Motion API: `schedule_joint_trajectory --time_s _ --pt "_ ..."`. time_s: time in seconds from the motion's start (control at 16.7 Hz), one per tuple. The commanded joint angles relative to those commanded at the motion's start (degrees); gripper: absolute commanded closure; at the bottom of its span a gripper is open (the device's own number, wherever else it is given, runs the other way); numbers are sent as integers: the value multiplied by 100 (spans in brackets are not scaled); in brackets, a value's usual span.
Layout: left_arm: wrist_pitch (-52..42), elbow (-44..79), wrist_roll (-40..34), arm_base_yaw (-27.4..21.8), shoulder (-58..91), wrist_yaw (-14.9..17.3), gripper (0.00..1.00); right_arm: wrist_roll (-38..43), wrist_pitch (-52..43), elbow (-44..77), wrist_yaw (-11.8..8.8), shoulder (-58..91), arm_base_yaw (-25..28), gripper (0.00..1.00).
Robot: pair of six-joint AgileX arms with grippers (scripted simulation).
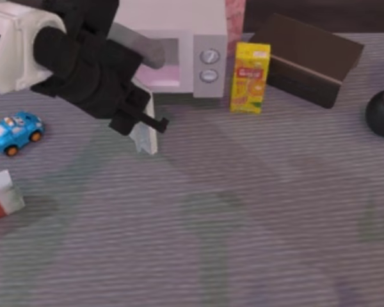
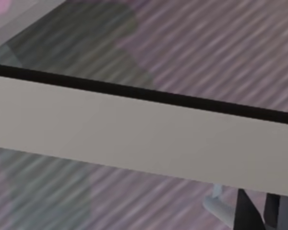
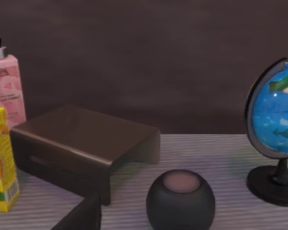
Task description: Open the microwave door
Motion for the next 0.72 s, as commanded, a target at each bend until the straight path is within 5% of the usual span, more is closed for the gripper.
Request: schedule_joint_trajectory --time_s 0.72 --pt "-8 -28 73 11 -9 75 100 0 0 0 0 0 0 0"
